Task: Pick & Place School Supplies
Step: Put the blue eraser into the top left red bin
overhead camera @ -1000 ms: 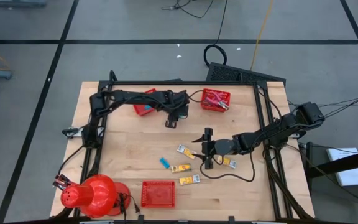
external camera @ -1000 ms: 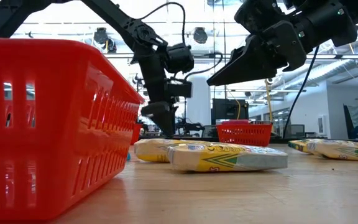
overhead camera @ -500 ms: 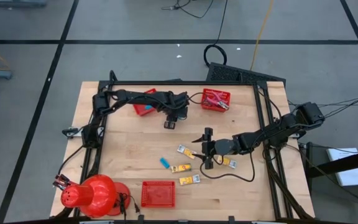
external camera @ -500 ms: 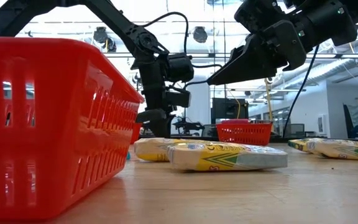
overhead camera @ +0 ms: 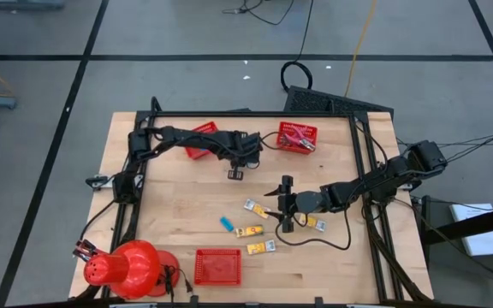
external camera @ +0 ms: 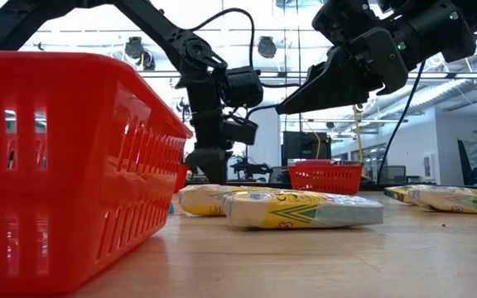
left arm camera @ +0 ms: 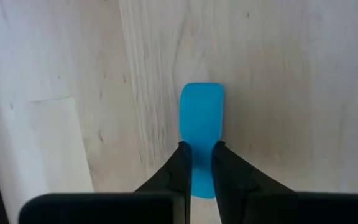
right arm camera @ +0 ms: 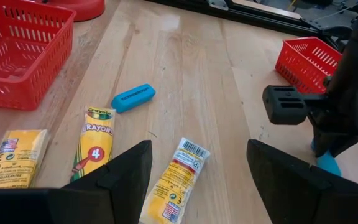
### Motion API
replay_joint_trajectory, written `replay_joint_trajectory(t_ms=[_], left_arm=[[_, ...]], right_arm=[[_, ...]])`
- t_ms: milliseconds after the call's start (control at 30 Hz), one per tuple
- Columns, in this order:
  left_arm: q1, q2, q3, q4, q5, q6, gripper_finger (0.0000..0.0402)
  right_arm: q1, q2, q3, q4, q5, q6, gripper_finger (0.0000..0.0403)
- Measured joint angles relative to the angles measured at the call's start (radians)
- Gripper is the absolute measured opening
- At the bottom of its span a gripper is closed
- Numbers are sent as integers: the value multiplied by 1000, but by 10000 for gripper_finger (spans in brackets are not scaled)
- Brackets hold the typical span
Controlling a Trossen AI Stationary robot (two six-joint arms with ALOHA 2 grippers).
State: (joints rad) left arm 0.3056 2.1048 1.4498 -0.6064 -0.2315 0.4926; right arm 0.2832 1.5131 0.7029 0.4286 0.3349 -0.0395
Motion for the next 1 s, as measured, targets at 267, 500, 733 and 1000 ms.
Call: replay_joint_trajectory(t_ms=[267, 500, 733, 1000], left_arm=[[-15, -24, -4, -4, -83, -53, 1], [-17, -66, -5, -41, -117, -88, 3], [-25, -113, -5, -49, -158, -107, 2], [11, -122, -4, -42, 37, -197, 1]], right_arm=[[0, 0, 0, -6, 0, 1, 254], [5, 0, 0, -9, -1, 3, 254], [7, 0, 0, -9, -1, 2, 254], [7, 0, 0, -10, -26, 5, 254]])
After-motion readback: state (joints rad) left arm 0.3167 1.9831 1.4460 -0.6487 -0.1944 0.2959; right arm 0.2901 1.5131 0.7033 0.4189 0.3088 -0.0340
